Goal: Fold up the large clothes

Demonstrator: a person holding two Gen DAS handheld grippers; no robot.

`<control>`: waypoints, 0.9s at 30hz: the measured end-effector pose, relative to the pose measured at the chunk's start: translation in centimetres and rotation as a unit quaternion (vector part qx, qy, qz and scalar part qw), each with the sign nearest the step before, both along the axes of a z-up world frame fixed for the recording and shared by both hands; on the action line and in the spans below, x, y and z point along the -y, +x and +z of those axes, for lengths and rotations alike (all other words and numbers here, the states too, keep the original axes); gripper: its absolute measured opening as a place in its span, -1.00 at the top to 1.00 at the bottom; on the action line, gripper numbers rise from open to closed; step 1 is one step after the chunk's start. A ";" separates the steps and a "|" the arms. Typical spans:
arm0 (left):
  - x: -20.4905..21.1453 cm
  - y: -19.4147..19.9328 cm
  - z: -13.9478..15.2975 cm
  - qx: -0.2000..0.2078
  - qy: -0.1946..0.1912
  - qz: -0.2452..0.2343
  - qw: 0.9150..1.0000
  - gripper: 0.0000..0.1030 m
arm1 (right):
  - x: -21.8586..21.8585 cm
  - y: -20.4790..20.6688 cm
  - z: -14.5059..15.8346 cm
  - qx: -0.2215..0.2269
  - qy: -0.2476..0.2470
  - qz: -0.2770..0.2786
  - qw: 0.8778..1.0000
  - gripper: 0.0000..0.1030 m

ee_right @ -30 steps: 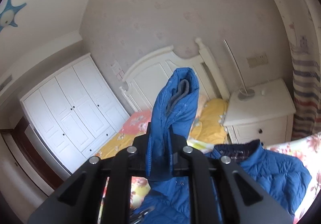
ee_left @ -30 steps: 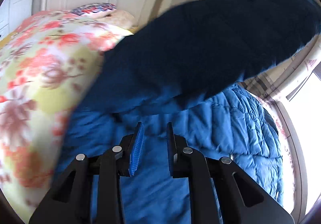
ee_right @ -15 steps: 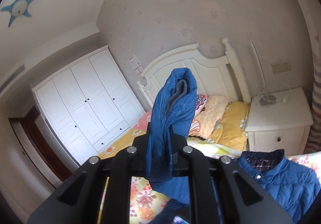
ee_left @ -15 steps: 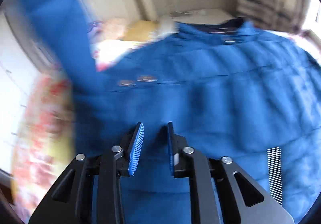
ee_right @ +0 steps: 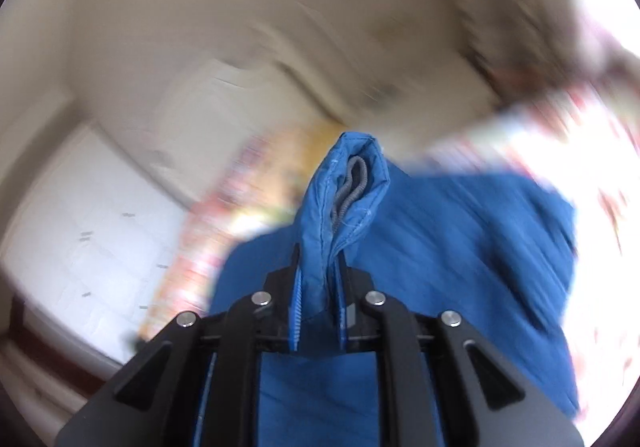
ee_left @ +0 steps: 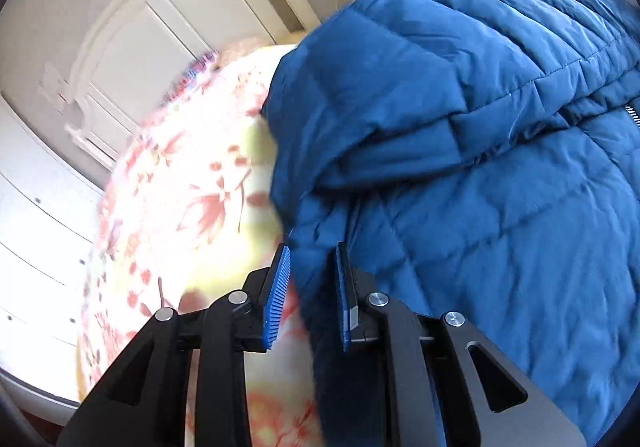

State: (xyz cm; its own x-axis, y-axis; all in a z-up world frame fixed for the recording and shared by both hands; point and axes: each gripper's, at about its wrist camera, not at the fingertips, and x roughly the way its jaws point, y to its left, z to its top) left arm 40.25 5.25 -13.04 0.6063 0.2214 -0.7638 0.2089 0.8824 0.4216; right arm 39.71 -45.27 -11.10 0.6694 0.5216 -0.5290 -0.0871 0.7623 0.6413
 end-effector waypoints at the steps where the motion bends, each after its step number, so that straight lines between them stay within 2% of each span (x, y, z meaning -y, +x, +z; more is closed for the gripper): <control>1: -0.7 -0.2 0.5 -0.011 -0.020 0.000 1.000 0.76 | 0.8 -0.2 -3.5 -0.041 -0.004 -0.010 0.999 0.72; 2: -1.8 -0.4 1.5 -0.021 -0.055 0.006 0.998 0.76 | 1.4 -0.6 -5.6 -0.050 0.013 -0.009 0.999 0.72; 3: -2.7 -0.5 2.5 -0.020 -0.092 0.013 0.995 0.76 | 2.4 -1.4 -6.8 -0.026 0.064 -0.004 0.998 0.72; 4: -3.7 -0.7 3.8 -0.012 -0.141 0.020 0.990 0.76 | 2.8 -1.7 -6.8 -0.021 0.081 -0.005 0.996 0.69; 5: -5.1 -0.8 5.7 0.004 -0.236 0.028 0.971 0.76 | 2.7 -1.8 -6.3 -0.021 0.075 -0.008 0.997 0.64; 6: -6.0 -0.6 6.8 0.015 -0.298 0.034 0.954 0.75 | 2.4 -1.8 -6.1 -0.018 0.060 -0.007 0.998 0.58; 7: -6.6 -0.3 7.8 0.029 -0.355 0.043 0.933 0.75 | 1.7 -1.7 -5.9 -0.014 0.042 0.000 0.999 0.43; 9: -6.0 0.7 8.6 0.042 -0.395 0.047 0.916 0.74 | 0.7 -1.7 -5.9 -0.007 0.020 0.012 1.000 0.32; 10: -5.0 1.6 8.8 0.046 -0.400 0.041 0.914 0.74 | 0.6 -1.8 -5.8 -0.002 0.018 0.015 1.000 0.23; 13: -1.2 4.4 7.4 0.038 -0.407 0.055 0.911 0.74 | 0.4 -1.9 -5.7 0.002 0.026 0.023 0.999 0.18; 14: 0.2 5.7 6.7 0.036 -0.397 0.062 0.915 0.74 | 0.3 -1.9 -5.7 0.000 0.020 0.021 1.000 0.21; 15: 1.1 6.5 5.8 0.034 -0.384 0.072 0.920 0.74 | 0.3 -2.0 -5.2 0.000 0.014 0.020 1.000 0.29; 16: 1.5 7.3 4.8 0.027 -0.373 0.088 0.923 0.74 | 0.2 -1.3 -5.3 0.000 0.007 0.015 1.000 0.56; 18: 1.9 8.6 2.8 0.018 -0.360 0.104 0.927 0.74 | 0.1 -1.6 -4.4 0.001 0.015 0.013 1.000 0.67; 20: 2.3 8.8 1.8 0.026 -0.338 0.096 0.936 0.72 | -0.4 -2.8 -2.7 0.024 0.016 0.032 0.999 0.68; 22: 2.8 8.6 1.3 0.039 -0.315 0.077 0.945 0.71 | -1.2 -3.7 -1.5 0.033 -0.005 0.051 0.998 0.69; 24: 2.9 8.7 1.0 0.045 -0.306 0.064 0.949 0.70 | -1.7 -3.3 -2.4 -0.004 -0.045 0.051 0.998 0.68; 25: 3.1 8.6 1.0 0.047 -0.300 0.063 0.951 0.70 | -1.8 -2.8 -3.5 -0.026 -0.069 0.047 0.996 0.59; 26: 3.1 8.9 1.3 0.045 -0.295 0.064 0.952 0.70 | -1.5 -2.6 -4.6 -0.034 -0.070 0.044 0.996 0.59; 27: 2.8 8.9 1.6 0.042 -0.294 0.066 0.953 0.70 | -1.0 -2.5 -5.0 -0.036 -0.047 0.041 0.997 0.56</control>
State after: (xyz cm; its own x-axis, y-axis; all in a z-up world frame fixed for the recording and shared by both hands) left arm 49.13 2.46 -11.46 0.6670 -0.1504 -0.7297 0.0664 0.9875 -0.1428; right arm 37.23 -44.24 -16.08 0.5851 0.5185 -0.6235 -0.1081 0.8119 0.5737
